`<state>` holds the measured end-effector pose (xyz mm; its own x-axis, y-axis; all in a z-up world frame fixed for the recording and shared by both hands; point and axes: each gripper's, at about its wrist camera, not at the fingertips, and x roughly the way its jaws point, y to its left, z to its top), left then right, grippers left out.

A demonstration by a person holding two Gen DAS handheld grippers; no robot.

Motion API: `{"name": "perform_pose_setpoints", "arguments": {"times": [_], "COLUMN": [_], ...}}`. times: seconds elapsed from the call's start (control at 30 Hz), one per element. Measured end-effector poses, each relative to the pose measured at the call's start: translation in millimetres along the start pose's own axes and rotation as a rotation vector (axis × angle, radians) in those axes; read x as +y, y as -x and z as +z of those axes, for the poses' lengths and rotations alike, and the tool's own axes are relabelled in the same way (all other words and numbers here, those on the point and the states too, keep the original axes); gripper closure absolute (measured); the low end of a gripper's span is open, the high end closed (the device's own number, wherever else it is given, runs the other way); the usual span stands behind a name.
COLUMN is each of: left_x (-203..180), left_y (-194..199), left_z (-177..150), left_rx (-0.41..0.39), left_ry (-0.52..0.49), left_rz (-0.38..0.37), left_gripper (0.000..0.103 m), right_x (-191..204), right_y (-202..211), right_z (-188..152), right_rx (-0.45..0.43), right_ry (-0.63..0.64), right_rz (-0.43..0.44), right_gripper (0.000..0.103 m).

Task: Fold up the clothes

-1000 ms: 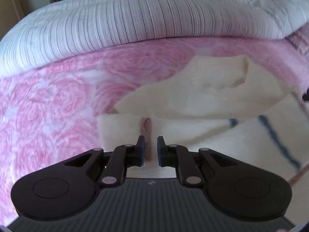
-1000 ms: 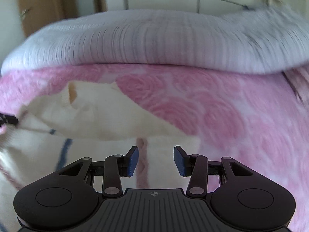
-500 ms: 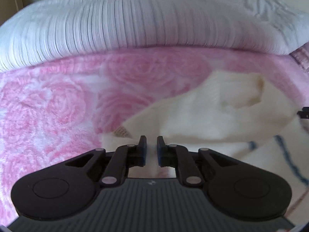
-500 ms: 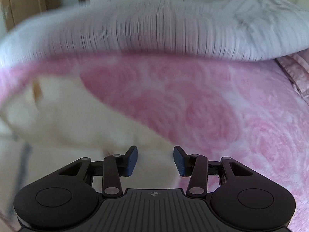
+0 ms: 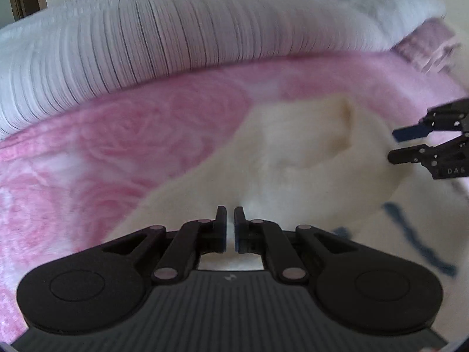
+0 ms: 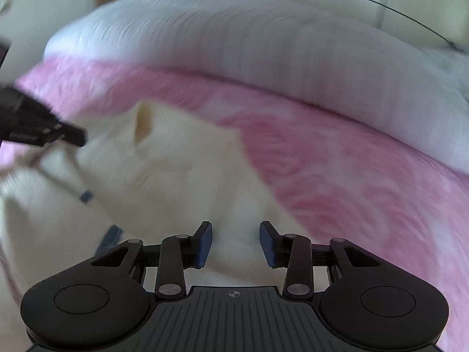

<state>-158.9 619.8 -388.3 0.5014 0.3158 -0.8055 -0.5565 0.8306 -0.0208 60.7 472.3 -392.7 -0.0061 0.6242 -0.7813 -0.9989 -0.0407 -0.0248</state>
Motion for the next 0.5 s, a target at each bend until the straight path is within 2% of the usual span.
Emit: {"name": "perform_pose_setpoints", "arguments": {"times": [0.03, 0.2, 0.27, 0.33, 0.4, 0.5], "left_x": [3, 12, 10, 7, 9, 18], "left_y": [-8, -36, -39, -34, -22, 1], "left_z": [3, 32, 39, 46, 49, 42], "left_rx": [-0.012, -0.033, -0.039, -0.053, -0.08, -0.097], "left_ry": [0.013, 0.093, 0.084, 0.083, 0.131, 0.201], "left_rz": [0.008, 0.028, 0.046, 0.089, 0.11, 0.058], "left_gripper": [0.099, 0.1, 0.1, 0.099, 0.1, 0.1], "right_x": [8, -7, -13, -19, -24, -18], "right_y": [-11, -43, -46, -49, -51, -18], "right_z": [2, 23, 31, 39, 47, 36], "right_rx": [0.013, -0.021, -0.016, -0.011, -0.007, -0.033], "right_ry": [0.035, -0.081, -0.126, -0.17, -0.214, -0.222], "right_rz": [0.004, 0.016, 0.017, 0.018, 0.02, -0.011], "right_gripper": [0.064, 0.064, 0.064, 0.064, 0.064, 0.064]}}
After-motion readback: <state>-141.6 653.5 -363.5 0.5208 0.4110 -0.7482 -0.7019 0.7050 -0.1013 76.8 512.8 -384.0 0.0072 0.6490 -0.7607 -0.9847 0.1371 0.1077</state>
